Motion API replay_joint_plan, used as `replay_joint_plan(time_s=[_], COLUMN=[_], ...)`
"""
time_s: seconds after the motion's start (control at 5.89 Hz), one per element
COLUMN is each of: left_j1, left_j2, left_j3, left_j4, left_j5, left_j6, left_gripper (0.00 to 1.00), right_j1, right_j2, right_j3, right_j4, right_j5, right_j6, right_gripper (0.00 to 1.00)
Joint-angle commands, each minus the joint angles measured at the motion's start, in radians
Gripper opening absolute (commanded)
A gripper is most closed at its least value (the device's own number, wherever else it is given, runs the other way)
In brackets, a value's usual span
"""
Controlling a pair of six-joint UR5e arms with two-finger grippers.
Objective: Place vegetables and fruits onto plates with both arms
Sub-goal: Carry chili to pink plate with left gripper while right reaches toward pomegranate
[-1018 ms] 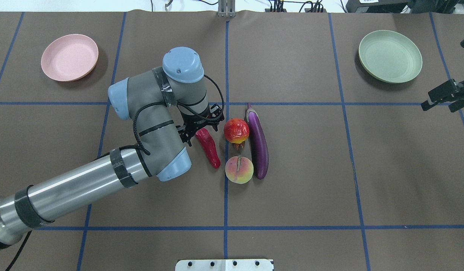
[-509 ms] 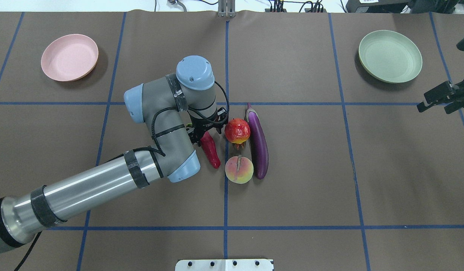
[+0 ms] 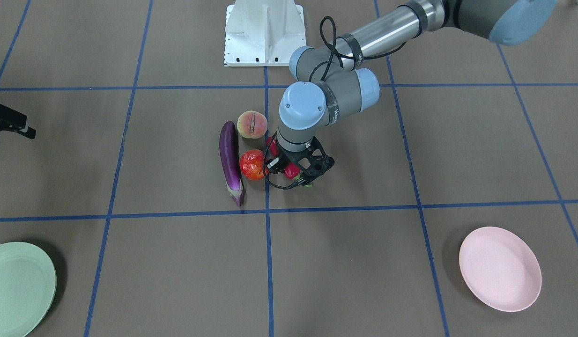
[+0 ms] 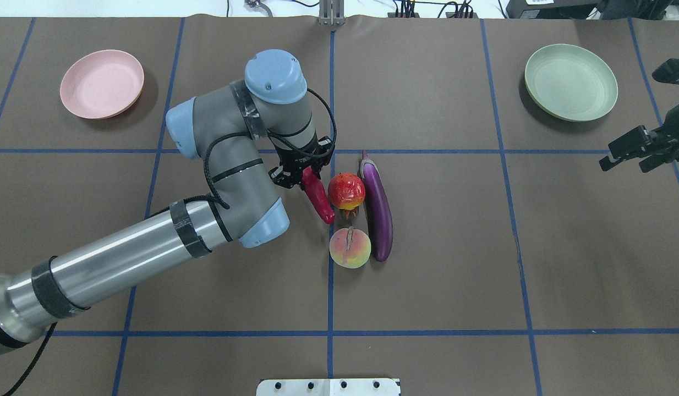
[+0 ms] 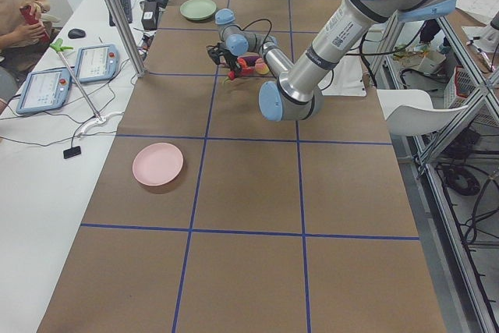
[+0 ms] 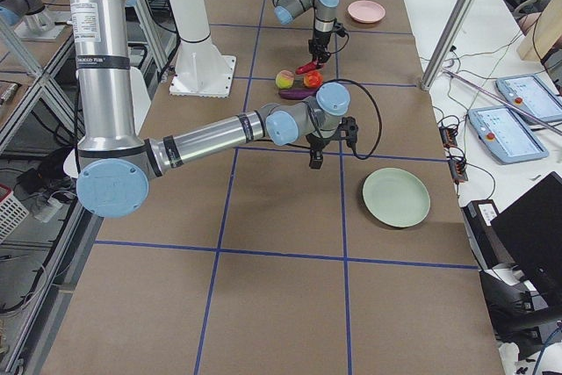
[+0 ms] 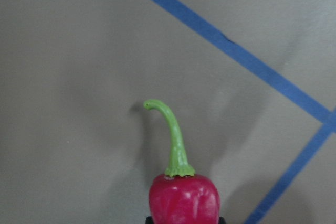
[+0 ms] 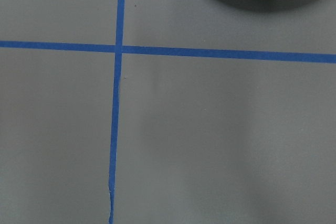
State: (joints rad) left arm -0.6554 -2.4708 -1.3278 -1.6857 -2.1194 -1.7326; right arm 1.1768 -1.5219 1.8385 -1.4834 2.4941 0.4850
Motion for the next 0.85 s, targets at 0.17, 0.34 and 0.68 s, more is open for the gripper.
replay_joint_plan(time_s=[0.17, 0.34, 0.68], left_j1=[-0.224, -0.289, -0.413], left_j2=[0.065, 0.163, 0.364], left_j3=[-0.159, -0.247, -0.262], left_j4=[0.011, 0.011, 0.012], left_j5=[-0.221, -0.27, -0.262], left_j6=[0.046, 0.182, 0.615], left_gripper=[0.0, 0.0, 0.0], right_j1=[-0.104, -0.197, -0.422], right_j2=[0.099, 0.179, 0.265], right_j3=[-0.007, -0.007, -0.005], right_j4=[0.002, 0.015, 0.093], right_j5=[-0.075, -0.146, -0.301], right_j6=[0.146, 0.303, 0.624], right_gripper=[1.0, 1.0, 1.0])
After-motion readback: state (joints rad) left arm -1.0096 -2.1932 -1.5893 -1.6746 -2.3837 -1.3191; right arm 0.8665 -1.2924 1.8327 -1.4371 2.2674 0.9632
